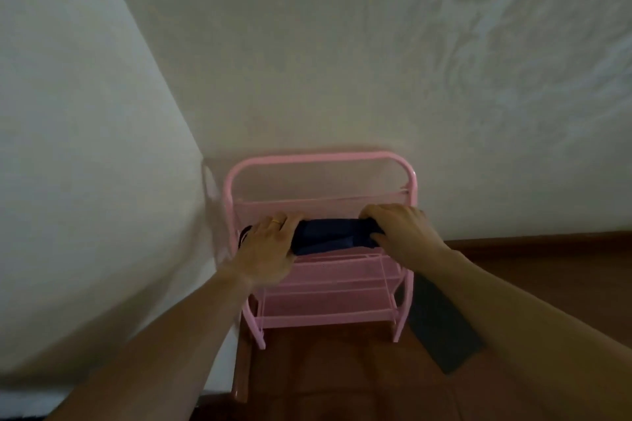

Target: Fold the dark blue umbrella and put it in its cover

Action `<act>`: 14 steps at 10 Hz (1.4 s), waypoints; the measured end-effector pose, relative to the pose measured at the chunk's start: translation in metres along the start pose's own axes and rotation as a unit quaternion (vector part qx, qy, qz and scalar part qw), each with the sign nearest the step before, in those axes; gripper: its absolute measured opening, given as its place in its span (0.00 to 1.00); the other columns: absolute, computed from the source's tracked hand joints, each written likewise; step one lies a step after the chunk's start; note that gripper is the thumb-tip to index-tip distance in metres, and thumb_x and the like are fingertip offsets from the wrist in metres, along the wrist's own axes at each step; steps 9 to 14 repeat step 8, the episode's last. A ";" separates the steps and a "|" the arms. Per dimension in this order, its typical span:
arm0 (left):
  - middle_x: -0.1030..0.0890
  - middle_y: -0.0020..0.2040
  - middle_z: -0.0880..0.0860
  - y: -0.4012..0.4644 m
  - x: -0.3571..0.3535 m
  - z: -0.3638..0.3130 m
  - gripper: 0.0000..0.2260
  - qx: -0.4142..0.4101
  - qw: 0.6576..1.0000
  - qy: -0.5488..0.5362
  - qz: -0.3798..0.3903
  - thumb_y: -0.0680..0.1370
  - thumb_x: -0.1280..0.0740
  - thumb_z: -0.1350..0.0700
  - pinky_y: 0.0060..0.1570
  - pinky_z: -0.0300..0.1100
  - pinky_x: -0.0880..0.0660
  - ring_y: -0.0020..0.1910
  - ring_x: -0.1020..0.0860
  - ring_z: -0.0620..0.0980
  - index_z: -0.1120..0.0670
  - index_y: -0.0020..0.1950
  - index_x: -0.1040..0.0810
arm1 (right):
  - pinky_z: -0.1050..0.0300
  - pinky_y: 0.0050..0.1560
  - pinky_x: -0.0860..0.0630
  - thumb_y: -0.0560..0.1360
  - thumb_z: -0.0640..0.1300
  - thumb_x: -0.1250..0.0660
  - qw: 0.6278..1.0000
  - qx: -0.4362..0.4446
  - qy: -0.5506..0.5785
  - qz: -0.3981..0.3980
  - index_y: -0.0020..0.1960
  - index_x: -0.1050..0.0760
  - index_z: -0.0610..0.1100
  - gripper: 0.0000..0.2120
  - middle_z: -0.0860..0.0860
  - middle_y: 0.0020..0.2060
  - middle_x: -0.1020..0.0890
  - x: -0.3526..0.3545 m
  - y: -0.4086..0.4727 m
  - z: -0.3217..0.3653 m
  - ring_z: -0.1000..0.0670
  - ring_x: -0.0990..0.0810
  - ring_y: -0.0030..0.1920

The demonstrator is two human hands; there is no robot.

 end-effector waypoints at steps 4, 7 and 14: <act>0.23 0.63 0.47 0.006 -0.082 0.031 0.18 -0.036 0.998 -0.005 0.051 0.82 0.44 0.39 0.58 0.52 0.25 0.62 0.24 0.50 0.43 0.68 0.26 | 0.52 0.51 0.18 0.80 0.61 0.43 0.993 -0.006 0.061 0.104 0.58 0.23 0.53 0.17 0.55 0.49 0.18 -0.114 0.009 -0.015 0.54 0.19 0.45; 0.19 0.53 0.52 -0.028 -0.009 -0.016 0.12 0.018 0.997 0.067 -0.034 0.81 0.37 0.46 0.46 0.46 0.24 0.51 0.20 0.53 0.51 0.59 0.21 | 0.53 0.52 0.23 0.79 0.45 0.35 0.999 -0.029 -0.027 0.036 0.58 0.25 0.47 0.09 0.50 0.49 0.20 -0.051 -0.025 0.029 0.49 0.22 0.49; 0.19 0.54 0.52 -0.069 0.048 -0.053 0.13 0.008 0.995 0.082 -0.052 0.82 0.39 0.45 0.46 0.47 0.23 0.51 0.19 0.53 0.51 0.59 0.22 | 0.54 0.48 0.25 0.80 0.45 0.37 0.999 -0.026 -0.027 0.038 0.57 0.25 0.46 0.07 0.49 0.49 0.20 0.004 -0.069 0.059 0.48 0.22 0.48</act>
Point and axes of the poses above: each hand's wrist, its own y-axis towards the middle knuckle, its own x-axis out of the back of the hand, z = x × y, the point moved 7 cm from there along y, towards the middle knuckle
